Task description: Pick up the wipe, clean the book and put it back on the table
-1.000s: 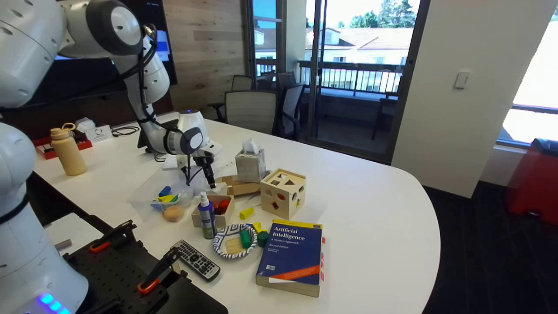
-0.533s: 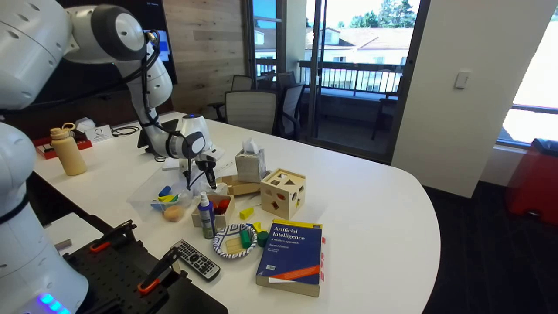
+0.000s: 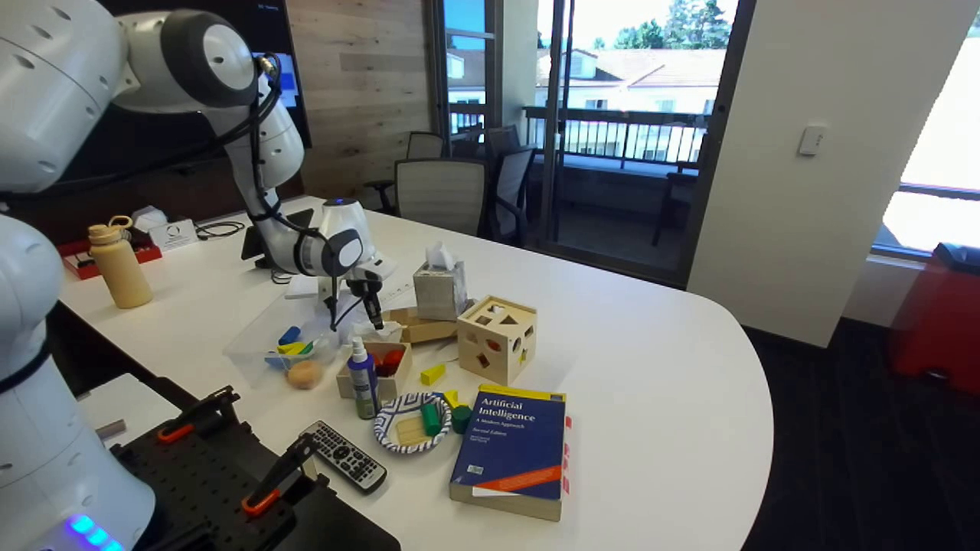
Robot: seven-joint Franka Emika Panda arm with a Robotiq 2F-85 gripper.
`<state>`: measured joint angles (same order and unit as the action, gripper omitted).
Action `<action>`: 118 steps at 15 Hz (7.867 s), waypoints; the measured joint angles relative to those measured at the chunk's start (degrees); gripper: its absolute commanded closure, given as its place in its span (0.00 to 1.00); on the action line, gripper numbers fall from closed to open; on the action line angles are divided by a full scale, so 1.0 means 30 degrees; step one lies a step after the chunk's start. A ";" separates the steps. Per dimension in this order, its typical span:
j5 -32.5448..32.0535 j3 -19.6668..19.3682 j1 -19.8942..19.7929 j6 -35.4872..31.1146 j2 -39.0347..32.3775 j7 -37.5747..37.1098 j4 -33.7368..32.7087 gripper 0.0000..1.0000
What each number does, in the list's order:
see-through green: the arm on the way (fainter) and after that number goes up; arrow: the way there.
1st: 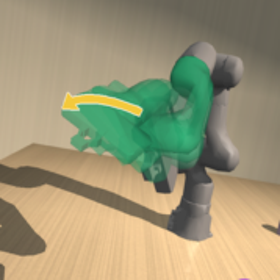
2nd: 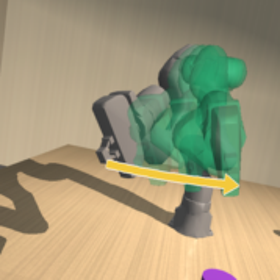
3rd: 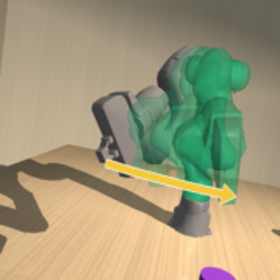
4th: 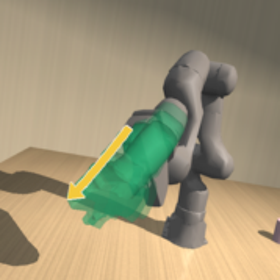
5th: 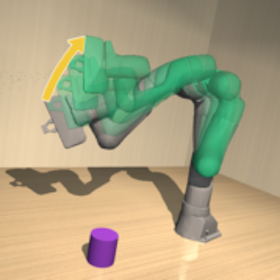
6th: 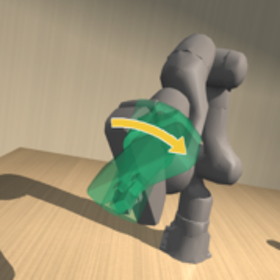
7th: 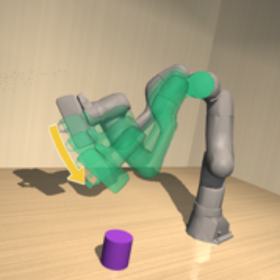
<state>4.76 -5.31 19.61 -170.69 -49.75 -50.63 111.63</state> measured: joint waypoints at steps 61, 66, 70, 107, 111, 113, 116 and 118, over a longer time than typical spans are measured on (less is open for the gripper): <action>0.3762 -0.2899 -1.1119 0.7272 -0.1817 0.4372 -0.4103 1.00; 0.3767 -0.2298 -1.1121 0.8970 -0.1877 0.4490 -0.4759 1.00; 0.3781 -0.1629 -1.1024 0.9352 -0.1863 0.4490 -0.5047 1.00; 0.2983 -0.6055 -1.0012 0.7856 -0.2475 0.2118 -0.4375 1.00; 0.2298 -0.6552 -0.9900 0.8176 -0.2512 0.1855 -0.3679 1.00; 0.2226 -0.6489 -0.9895 0.8729 -0.2514 0.1865 -0.3500 1.00; 0.2224 -0.6269 -0.9924 0.9505 -0.2379 0.2122 -0.3502 1.00; 0.2224 -0.5865 -1.0033 1.0225 -0.2195 0.2345 -0.3507 1.00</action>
<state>11.43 -22.90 -10.48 -140.02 -56.33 -43.59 101.11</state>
